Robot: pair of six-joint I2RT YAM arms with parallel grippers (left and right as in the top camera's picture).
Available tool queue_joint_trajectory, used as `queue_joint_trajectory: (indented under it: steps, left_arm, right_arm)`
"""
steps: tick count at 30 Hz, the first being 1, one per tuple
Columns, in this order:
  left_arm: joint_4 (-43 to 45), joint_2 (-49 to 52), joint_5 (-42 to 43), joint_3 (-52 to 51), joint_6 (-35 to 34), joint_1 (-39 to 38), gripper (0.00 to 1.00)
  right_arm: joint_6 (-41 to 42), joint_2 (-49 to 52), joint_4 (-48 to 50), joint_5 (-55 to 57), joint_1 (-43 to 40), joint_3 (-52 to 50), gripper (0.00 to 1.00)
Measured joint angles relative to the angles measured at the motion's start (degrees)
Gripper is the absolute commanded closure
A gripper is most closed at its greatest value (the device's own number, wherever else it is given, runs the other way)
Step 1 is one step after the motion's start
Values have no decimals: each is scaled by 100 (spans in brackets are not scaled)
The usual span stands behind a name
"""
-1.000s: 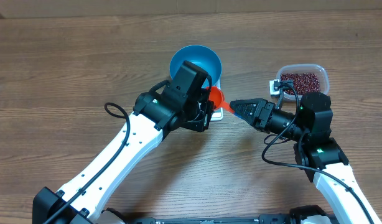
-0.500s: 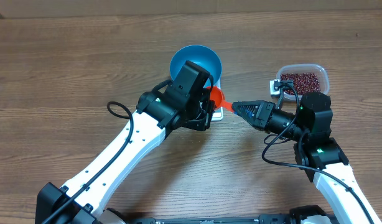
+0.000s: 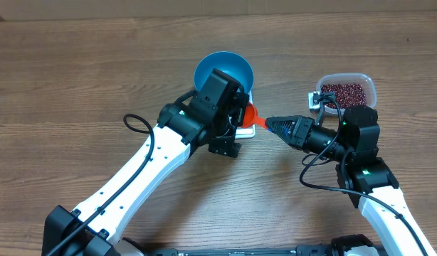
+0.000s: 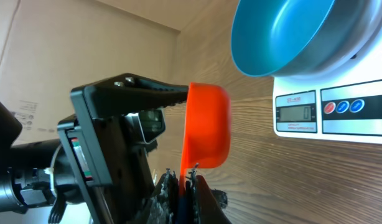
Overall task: Scoop item into bowl and weigh 150g on scale
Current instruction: 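Close the right gripper on the blue handle, release the left gripper, then carry the red scoop with the right gripper toward the bean tub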
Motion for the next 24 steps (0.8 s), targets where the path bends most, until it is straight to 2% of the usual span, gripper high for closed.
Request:
queue_joint_trajectory:
  steps: [6,12,17,21,24]
  left_arm:
    - [-4,-2,367,0,1064,323,0]
    - [-105,-2,485,0,2868,511,0]
    - [-267,-2,498,0,4730,516,0]
    - [-466,-2,498,0,5604,540,0]
    - [-658,-2,487,0,6588,592,0]
  right_arm:
    - [-332,0,-374,328,-2,0,96]
    - [-826,0,-782,796,0,0,96]
    - [-1080,0,-1147,1309,-2,0,96]
    - [-1233,0,-1576,1637,0,70,96]
    - [-1486,13,-2153,1899,-2,372,96]
